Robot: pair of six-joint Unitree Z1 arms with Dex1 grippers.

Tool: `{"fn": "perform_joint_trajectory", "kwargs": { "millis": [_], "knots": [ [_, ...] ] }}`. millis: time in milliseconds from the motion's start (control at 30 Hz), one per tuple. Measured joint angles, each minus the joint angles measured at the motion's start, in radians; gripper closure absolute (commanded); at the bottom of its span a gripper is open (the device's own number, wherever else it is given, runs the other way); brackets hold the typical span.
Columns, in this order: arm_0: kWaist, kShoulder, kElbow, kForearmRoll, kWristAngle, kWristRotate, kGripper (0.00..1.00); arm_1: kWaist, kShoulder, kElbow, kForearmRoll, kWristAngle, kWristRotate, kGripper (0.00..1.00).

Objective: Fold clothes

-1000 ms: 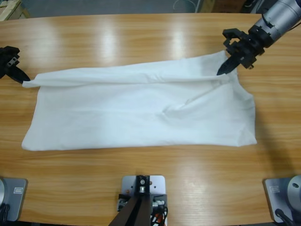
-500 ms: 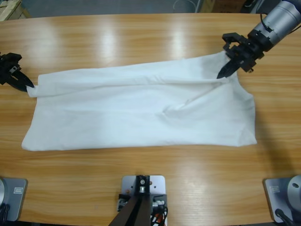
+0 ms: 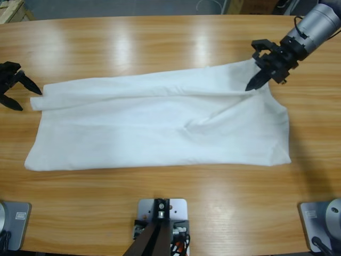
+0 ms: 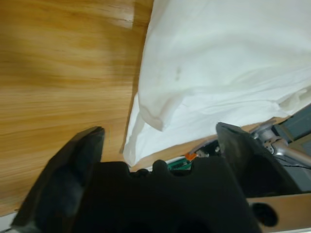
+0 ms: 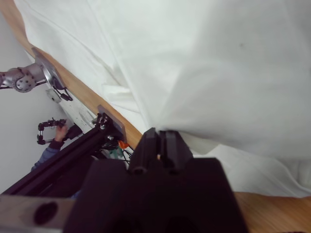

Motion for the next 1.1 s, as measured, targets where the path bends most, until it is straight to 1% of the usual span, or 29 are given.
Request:
{"fn": "perform_joint_trajectory", "kwargs": {
  "millis": [300,367,467,567,600,633,667,767,800,867,1000,1100],
  "knots": [
    [0.0,-0.083,0.017,0.0,-0.002,0.016,0.018,0.0,0.0,0.016,-0.009,-0.006,0.004,0.0],
    [0.0,-0.1,0.021,0.0,-0.003,0.02,0.018,0.0,-0.002,0.016,-0.009,-0.022,0.011,0.0],
    [0.0,-0.125,0.029,-0.006,-0.005,0.026,0.012,0.0,-0.029,0.016,-0.011,-0.075,0.034,0.0],
    [0.0,-0.16,0.045,-0.025,-0.012,0.034,0.018,-0.001,-0.118,0.02,-0.025,-0.149,0.066,0.0],
    [0.001,-0.178,0.052,-0.038,-0.021,0.04,0.035,-0.001,-0.163,0.034,-0.048,-0.174,0.081,0.0],
    [0.001,-0.197,0.061,-0.054,-0.034,0.047,0.072,-0.002,-0.208,0.055,-0.074,-0.191,0.093,0.0],
    [0.001,-0.222,0.076,-0.077,-0.046,0.055,0.097,-0.002,-0.255,0.085,-0.103,-0.199,0.103,0.0],
    [-0.008,-0.305,0.147,-0.165,-0.09,0.095,0.101,-0.002,-0.38,0.181,-0.182,-0.209,0.113,0.0],
    [-0.025,-0.328,0.168,-0.193,-0.1,0.105,0.101,-0.002,-0.406,0.206,-0.199,-0.21,0.115,0.0],
    [-0.092,-0.359,0.191,-0.235,-0.117,0.12,0.101,0.002,-0.443,0.248,-0.217,-0.212,0.116,0.0],
    [-0.254,-0.371,0.199,-0.313,-0.125,0.133,0.101,0.029,-0.463,0.278,-0.231,-0.212,0.123,0.0],
    [-0.33,-0.37,0.199,-0.369,-0.125,0.135,0.101,0.07,-0.464,0.276,-0.234,-0.212,0.135,0.0]
  ]
}}
